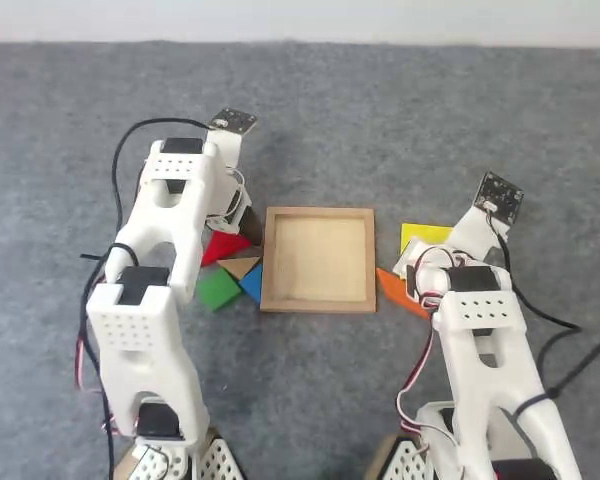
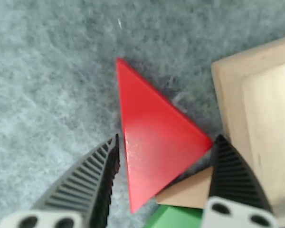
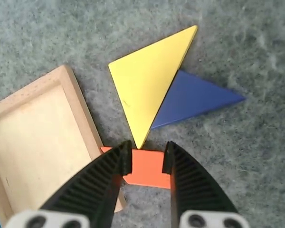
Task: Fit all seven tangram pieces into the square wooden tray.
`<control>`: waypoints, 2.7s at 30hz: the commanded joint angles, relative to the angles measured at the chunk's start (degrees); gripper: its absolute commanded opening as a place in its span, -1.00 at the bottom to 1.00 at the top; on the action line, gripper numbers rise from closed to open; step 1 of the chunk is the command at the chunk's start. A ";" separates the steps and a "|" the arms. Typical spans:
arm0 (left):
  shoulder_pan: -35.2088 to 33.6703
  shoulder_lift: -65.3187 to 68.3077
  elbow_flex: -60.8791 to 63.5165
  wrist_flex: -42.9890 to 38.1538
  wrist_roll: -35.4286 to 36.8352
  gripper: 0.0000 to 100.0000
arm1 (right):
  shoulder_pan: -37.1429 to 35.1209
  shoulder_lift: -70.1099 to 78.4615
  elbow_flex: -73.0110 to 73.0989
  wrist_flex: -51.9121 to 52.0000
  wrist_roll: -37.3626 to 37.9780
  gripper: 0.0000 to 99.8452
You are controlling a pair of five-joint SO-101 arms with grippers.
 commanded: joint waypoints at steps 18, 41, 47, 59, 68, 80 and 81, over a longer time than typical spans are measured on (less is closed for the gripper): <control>0.79 12.31 -19.74 9.58 3.60 -0.40 | -0.31 -2.51 -0.53 -0.48 0.70 -0.75; -0.35 12.48 -20.53 12.04 -3.69 -0.44 | -0.31 -2.59 -0.53 -0.48 0.70 -0.75; -0.79 11.43 -20.70 13.27 -5.63 -0.40 | -0.40 -2.59 -0.53 -0.66 0.70 -0.75; -1.05 12.04 -20.62 12.22 -6.95 -0.40 | -0.40 -2.59 -0.53 -0.66 0.70 -0.75; -0.88 13.10 -21.93 12.22 -5.71 -0.46 | -0.40 -2.59 -0.53 -0.66 0.70 -0.75; -0.44 12.84 -21.93 12.04 -5.80 -0.57 | -0.40 -2.59 -0.53 -0.66 0.70 -0.75; -0.35 12.84 -21.93 12.04 -5.80 -0.60 | -0.40 -2.59 -0.53 -0.66 0.70 -0.75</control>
